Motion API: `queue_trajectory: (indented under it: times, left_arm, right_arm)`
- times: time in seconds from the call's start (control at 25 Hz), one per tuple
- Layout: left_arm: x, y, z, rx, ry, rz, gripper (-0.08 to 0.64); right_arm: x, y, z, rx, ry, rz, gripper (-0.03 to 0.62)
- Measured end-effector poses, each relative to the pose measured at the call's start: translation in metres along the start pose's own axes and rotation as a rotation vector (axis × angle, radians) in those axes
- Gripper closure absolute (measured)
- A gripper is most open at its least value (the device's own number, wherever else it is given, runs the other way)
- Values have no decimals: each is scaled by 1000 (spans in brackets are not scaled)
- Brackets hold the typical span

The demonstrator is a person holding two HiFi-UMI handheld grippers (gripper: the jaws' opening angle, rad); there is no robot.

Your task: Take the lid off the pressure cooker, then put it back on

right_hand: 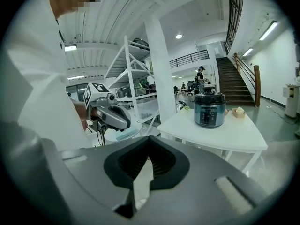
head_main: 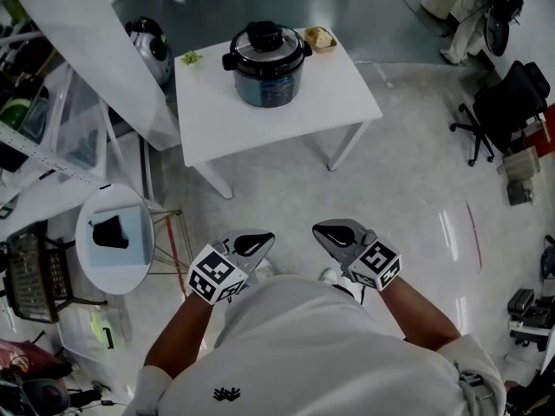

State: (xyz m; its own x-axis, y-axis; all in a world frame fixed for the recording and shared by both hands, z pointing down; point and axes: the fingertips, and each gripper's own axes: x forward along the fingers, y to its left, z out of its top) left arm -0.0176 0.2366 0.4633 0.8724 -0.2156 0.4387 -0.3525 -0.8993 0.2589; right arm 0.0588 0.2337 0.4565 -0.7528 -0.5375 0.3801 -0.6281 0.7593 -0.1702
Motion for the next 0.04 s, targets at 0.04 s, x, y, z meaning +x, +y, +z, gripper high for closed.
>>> queue_trajectory:
  times: [0.04]
  left_arm:
    - [5,-3,1,3,8,7,552]
  right_arm:
    - [-7,-2,-1,-5,-2,5,580]
